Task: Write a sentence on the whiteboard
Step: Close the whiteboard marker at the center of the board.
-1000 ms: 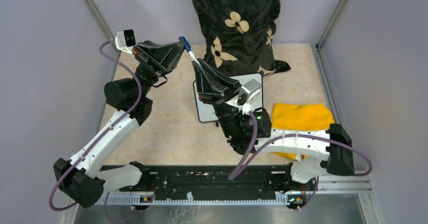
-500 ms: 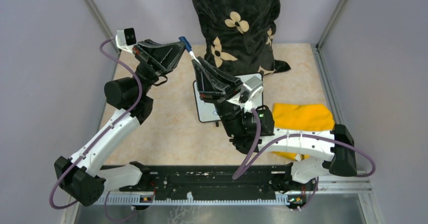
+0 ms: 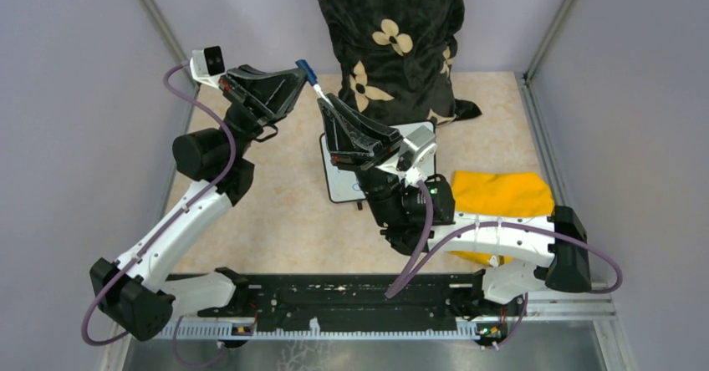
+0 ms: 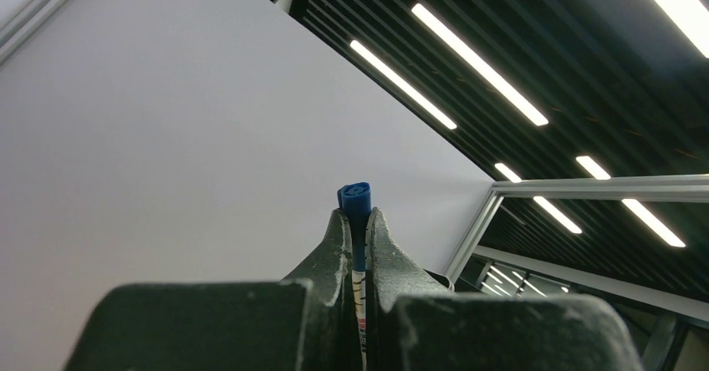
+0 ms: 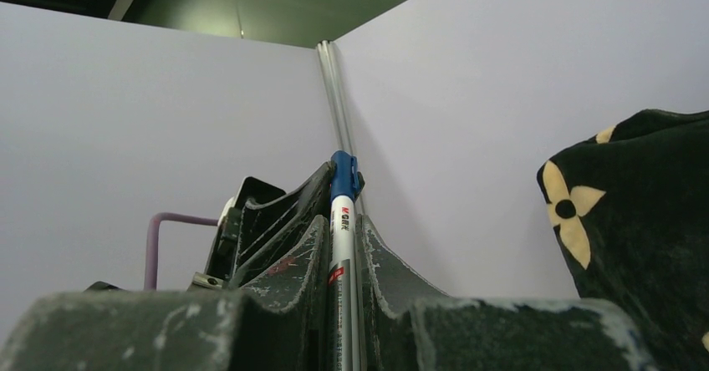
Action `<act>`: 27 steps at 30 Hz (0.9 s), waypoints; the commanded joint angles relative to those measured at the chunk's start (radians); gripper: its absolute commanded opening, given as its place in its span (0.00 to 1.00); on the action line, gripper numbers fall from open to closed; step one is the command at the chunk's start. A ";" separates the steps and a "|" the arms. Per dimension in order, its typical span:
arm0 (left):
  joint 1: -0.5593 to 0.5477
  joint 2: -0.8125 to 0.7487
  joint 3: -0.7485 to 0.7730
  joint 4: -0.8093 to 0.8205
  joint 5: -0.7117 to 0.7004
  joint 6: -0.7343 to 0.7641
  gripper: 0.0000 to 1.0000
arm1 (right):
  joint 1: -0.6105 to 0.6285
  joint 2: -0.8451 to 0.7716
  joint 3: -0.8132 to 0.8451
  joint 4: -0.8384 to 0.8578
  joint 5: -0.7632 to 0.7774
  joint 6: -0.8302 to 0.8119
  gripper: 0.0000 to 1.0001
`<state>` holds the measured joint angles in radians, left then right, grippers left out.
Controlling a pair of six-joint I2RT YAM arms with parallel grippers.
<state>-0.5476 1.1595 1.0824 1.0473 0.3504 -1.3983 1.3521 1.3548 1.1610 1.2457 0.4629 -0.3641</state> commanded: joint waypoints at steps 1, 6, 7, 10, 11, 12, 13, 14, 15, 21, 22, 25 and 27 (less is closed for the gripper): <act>-0.029 0.029 0.034 -0.036 0.136 0.050 0.00 | 0.008 -0.021 0.050 -0.026 -0.061 0.013 0.00; -0.058 0.033 0.040 -0.047 0.139 0.074 0.00 | 0.008 -0.006 0.069 -0.016 -0.063 -0.003 0.00; -0.063 0.035 0.042 -0.045 0.141 0.077 0.00 | 0.008 -0.002 0.074 -0.012 -0.063 -0.006 0.00; -0.073 0.049 0.047 -0.037 0.151 0.071 0.00 | 0.009 0.012 0.092 -0.008 -0.063 -0.014 0.00; -0.077 0.055 0.048 -0.035 0.153 0.068 0.00 | 0.009 0.014 0.098 -0.009 -0.066 -0.015 0.00; -0.082 0.059 0.049 -0.033 0.156 0.065 0.00 | 0.008 0.017 0.104 -0.009 -0.065 -0.017 0.00; -0.085 0.062 0.050 -0.032 0.157 0.063 0.00 | 0.008 0.020 0.110 -0.010 -0.063 -0.019 0.00; -0.090 0.066 0.051 -0.032 0.159 0.063 0.00 | 0.008 0.021 0.116 -0.012 -0.062 -0.021 0.00; -0.095 0.069 0.051 -0.029 0.162 0.067 0.00 | 0.008 0.021 0.119 -0.015 -0.063 -0.023 0.00; -0.144 0.084 0.078 -0.042 0.186 0.106 0.00 | 0.009 0.030 0.136 -0.013 -0.063 -0.035 0.00; -0.150 0.085 0.079 -0.045 0.187 0.111 0.00 | 0.009 0.034 0.140 -0.014 -0.063 -0.036 0.00; -0.162 0.094 0.078 -0.038 0.190 0.111 0.00 | 0.009 0.039 0.151 -0.016 -0.064 -0.040 0.00; -0.163 0.096 0.077 -0.033 0.192 0.108 0.00 | 0.009 0.042 0.157 -0.017 -0.063 -0.044 0.00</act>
<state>-0.6453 1.2236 1.1816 1.0706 0.2821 -1.3315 1.3590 1.3705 1.2354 1.2739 0.4583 -0.4049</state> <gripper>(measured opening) 0.027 0.118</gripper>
